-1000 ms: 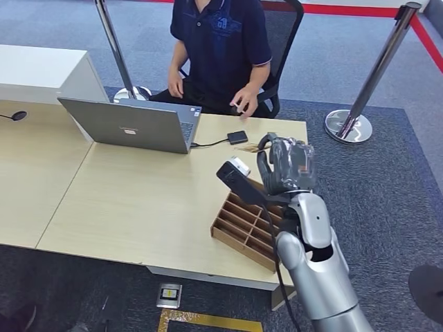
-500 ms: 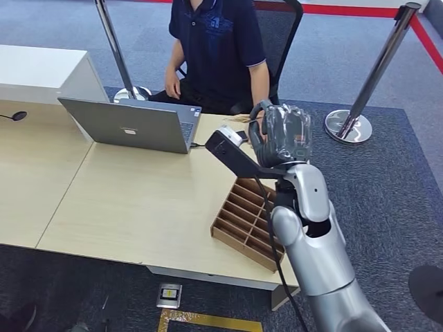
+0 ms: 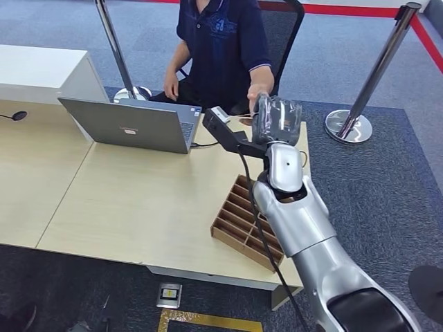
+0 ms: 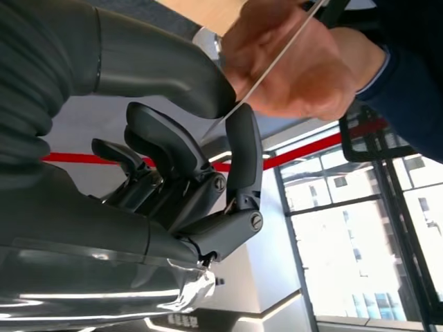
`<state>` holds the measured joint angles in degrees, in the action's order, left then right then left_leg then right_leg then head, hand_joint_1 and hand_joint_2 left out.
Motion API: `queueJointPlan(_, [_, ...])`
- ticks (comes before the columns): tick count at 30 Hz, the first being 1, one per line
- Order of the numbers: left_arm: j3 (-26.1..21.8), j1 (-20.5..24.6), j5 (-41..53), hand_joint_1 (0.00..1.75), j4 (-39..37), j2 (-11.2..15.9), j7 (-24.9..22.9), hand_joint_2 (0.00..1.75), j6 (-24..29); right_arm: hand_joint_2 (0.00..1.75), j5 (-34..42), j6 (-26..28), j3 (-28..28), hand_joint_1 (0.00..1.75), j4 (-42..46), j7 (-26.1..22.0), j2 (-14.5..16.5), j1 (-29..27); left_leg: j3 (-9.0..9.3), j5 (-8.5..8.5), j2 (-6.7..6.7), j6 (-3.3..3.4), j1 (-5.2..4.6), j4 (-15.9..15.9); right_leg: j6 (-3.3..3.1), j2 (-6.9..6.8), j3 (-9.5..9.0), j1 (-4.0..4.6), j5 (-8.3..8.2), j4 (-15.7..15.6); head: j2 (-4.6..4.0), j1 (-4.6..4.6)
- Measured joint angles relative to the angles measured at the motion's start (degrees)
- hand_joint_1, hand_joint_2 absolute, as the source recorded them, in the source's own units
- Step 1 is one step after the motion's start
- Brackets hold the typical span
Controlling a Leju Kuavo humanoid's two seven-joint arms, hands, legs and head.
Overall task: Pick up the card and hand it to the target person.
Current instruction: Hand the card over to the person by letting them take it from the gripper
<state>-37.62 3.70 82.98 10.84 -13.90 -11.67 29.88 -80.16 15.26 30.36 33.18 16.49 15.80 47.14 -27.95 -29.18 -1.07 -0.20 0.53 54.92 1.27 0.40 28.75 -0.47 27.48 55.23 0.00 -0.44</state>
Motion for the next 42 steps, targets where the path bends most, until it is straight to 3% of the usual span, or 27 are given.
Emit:
queueJointPlan(9, [0.0,0.01,0.84,0.0,-0.02,0.02,0.0,0.0,-0.15,1.75,-3.24,-0.25,-0.08,1.7,-8.35,2.65,-0.07,1.73,0.0,0.0,0.0,0.0,0.0,0.01,0.01,0.0,0.01,0.0,-0.01,-0.01,0.0,0.0])
queueJointPlan(10, [0.0,0.01,0.84,0.0,-0.02,0.02,0.0,0.0,-0.15,1.75,-3.3,-0.27,-0.09,1.51,-8.79,2.7,-0.1,1.73,0.0,0.0,0.0,0.0,0.0,0.01,0.01,0.0,0.01,0.0,-0.01,-0.01,0.0,0.0])
queueJointPlan(13, [0.0,0.0,0.82,0.0,-0.03,0.02,0.0,0.0,-0.15,1.75,-3.48,-0.25,-0.11,0.24,-9.76,2.92,-0.13,1.72,0.0,0.0,0.0,0.0,0.0,0.01,0.01,0.0,0.02,0.0,-0.01,-0.01,0.0,0.01])
queueJointPlan(14, [0.0,0.0,0.82,0.0,-0.03,0.02,0.0,0.0,-0.15,1.75,-3.53,-0.23,-0.11,0.0,-10.06,2.98,-0.13,1.71,0.0,0.0,0.0,0.0,0.0,0.01,0.01,0.0,0.02,0.0,-0.01,-0.01,0.0,0.0])
queueJointPlan(15, [0.0,0.0,0.82,0.0,-0.04,0.02,0.0,0.0,-0.14,1.75,-3.57,-0.22,-0.11,0.0,-10.36,2.99,-0.13,1.7,0.0,0.0,0.0,0.0,0.0,0.01,0.01,0.0,0.02,0.0,-0.01,-0.01,0.0,0.0])
queueJointPlan(19, [0.0,0.0,0.82,0.0,-0.04,0.02,0.0,0.0,-0.14,0.0,-3.76,-0.07,-0.11,0.0,-11.3,2.91,-0.13,1.61,-0.01,0.0,0.0,0.0,0.0,0.01,0.01,0.0,0.02,0.0,-0.01,-0.01,0.0,0.01])
queueJointPlan(25, [0.0,0.0,0.82,0.0,-0.04,0.0,0.0,0.0,-0.15,0.0,-5.19,1.79,-0.35,0.0,-11.83,3.21,-0.22,1.43,-0.01,0.0,0.0,0.0,0.0,0.01,0.02,0.0,0.02,0.0,-0.02,-0.01,0.0,0.01])
queueJointPlan(34, [-0.09,0.0,-0.12,0.0,-0.07,-0.04,-0.33,0.0,-0.2,0.0,-6.75,12.58,-2.05,0.0,-7.4,2.58,-1.22,-3.6,-0.01,0.0,-0.01,0.0,0.0,0.01,0.01,0.0,0.03,0.0,-0.01,-0.04,0.0,-0.01])
queueJointPlan(38, [-0.73,-0.08,-0.62,0.0,-0.07,-0.19,-0.35,0.0,-0.15,0.0,-9.23,16.45,-4.49,0.0,5.0,4.74,-4.0,-13.49,-0.06,-0.02,-0.09,0.02,0.03,0.02,0.02,0.0,0.04,0.01,-0.01,-0.13,0.0,0.0])
queueJointPlan(40, [-1.07,-0.18,-0.69,0.0,-0.07,-0.26,-0.38,0.0,-0.16,0.0,-9.57,19.87,-6.06,0.0,14.44,6.76,-6.45,-20.86,-0.1,-0.05,-0.14,0.07,0.03,0.02,0.04,0.0,0.04,0.01,0.01,-0.19,0.0,0.01])
queueJointPlan(42, [-1.3,-0.41,-0.67,0.0,-0.07,-0.3,-0.5,0.0,-0.19,0.0,-9.56,23.28,-9.5,0.0,26.36,5.84,-8.24,-29.93,-0.17,-0.12,-0.2,0.11,0.03,0.02,0.08,-0.01,0.05,0.01,0.04,-0.24,0.0,0.01])
